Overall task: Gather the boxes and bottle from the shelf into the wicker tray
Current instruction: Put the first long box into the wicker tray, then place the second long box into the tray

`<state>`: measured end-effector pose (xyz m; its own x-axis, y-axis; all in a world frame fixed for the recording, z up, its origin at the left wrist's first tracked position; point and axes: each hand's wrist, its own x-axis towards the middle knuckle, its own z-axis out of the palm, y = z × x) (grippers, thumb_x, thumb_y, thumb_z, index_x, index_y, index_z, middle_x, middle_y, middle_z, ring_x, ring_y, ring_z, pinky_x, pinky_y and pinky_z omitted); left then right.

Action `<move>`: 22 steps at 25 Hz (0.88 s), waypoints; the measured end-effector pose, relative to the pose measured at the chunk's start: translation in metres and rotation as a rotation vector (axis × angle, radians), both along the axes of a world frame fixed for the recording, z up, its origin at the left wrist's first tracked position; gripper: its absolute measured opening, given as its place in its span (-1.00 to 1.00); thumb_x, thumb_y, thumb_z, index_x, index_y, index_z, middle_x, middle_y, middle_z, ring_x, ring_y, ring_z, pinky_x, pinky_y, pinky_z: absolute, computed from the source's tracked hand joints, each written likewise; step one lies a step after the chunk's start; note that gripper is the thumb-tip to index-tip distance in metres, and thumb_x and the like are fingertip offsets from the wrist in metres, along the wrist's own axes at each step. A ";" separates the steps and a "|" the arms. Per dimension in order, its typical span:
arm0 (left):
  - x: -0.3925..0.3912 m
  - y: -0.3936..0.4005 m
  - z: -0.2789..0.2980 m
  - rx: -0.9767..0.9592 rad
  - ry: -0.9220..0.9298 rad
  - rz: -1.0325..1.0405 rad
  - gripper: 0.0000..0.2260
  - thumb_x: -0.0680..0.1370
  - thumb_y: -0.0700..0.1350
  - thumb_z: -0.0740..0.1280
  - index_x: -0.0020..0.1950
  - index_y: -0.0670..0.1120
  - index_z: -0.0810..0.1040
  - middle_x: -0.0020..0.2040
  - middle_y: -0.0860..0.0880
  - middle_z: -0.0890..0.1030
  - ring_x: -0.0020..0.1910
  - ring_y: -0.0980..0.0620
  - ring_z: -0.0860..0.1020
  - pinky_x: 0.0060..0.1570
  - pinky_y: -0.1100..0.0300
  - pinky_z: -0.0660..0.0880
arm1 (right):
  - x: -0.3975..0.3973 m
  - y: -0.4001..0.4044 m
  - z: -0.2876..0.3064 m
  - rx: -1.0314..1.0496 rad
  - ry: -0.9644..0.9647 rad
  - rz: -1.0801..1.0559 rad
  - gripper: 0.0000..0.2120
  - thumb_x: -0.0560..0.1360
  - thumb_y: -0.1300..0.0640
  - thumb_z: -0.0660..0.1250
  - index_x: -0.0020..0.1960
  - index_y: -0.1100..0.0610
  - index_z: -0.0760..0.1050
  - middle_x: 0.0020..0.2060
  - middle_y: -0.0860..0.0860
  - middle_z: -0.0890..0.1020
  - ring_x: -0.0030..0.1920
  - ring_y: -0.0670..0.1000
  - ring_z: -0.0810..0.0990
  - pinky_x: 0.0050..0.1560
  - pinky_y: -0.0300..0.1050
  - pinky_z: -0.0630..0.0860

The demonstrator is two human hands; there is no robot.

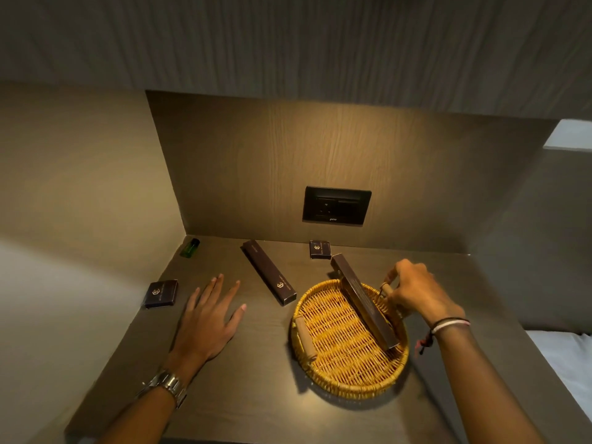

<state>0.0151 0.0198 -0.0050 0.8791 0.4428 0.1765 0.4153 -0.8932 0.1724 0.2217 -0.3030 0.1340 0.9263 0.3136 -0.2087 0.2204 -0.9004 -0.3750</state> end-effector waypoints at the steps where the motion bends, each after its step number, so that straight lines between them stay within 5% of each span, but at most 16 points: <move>1: 0.000 0.000 0.000 -0.004 -0.008 0.003 -0.40 0.57 0.31 -0.06 0.57 0.10 0.18 0.59 -0.11 0.24 0.59 -0.04 0.18 0.53 -0.07 0.11 | 0.000 0.004 0.004 -0.029 -0.046 0.013 -0.74 0.48 0.03 0.45 0.13 0.03 0.52 0.07 0.12 0.62 0.07 0.17 0.64 0.10 0.20 0.60; 5: -0.002 -0.002 0.003 -0.019 -0.028 0.011 -0.40 0.57 0.30 -0.03 0.56 0.11 0.20 0.59 -0.10 0.25 0.58 -0.03 0.18 0.53 -0.06 0.12 | -0.020 0.058 0.015 0.152 -0.304 0.202 -0.63 0.50 -0.01 0.43 0.27 0.01 0.47 0.11 0.06 0.65 0.15 0.14 0.62 0.10 0.19 0.59; 10: -0.004 -0.001 0.004 -0.050 -0.027 0.065 -0.38 0.56 0.32 -0.06 0.57 0.10 0.16 0.61 -0.10 0.18 0.60 -0.03 0.12 0.55 -0.08 0.08 | -0.050 0.165 -0.001 0.005 0.049 0.513 -0.49 0.45 -0.08 0.47 0.30 0.10 0.45 0.19 0.14 0.59 0.20 0.18 0.57 0.24 0.19 0.50; 13: -0.002 0.000 0.007 -0.067 -0.025 0.073 -0.35 0.54 0.34 -0.09 0.58 0.11 0.14 0.62 -0.08 0.15 0.61 -0.01 0.08 0.56 -0.09 0.05 | -0.050 0.186 -0.018 -0.070 0.002 0.511 -0.52 0.46 0.07 0.48 0.31 0.18 0.44 0.22 0.20 0.56 0.24 0.25 0.55 0.26 0.20 0.50; 19: -0.001 0.001 0.010 -0.043 -0.042 0.057 -0.36 0.54 0.33 -0.09 0.57 0.09 0.18 0.61 -0.10 0.20 0.60 -0.03 0.12 0.54 -0.06 0.07 | -0.038 0.113 0.017 0.247 -0.174 0.348 -0.49 0.44 0.00 0.49 0.30 0.03 0.37 0.14 0.10 0.57 0.16 0.19 0.58 0.08 0.17 0.59; 22: -0.001 0.002 0.008 -0.040 -0.030 0.064 -0.37 0.56 0.32 -0.08 0.58 0.09 0.15 0.62 -0.10 0.17 0.61 -0.03 0.10 0.55 -0.06 0.05 | -0.050 0.057 0.021 0.138 -0.057 0.358 -0.44 0.37 0.01 0.56 0.20 -0.10 0.28 -0.06 -0.11 0.47 0.02 0.02 0.60 -0.07 -0.03 0.62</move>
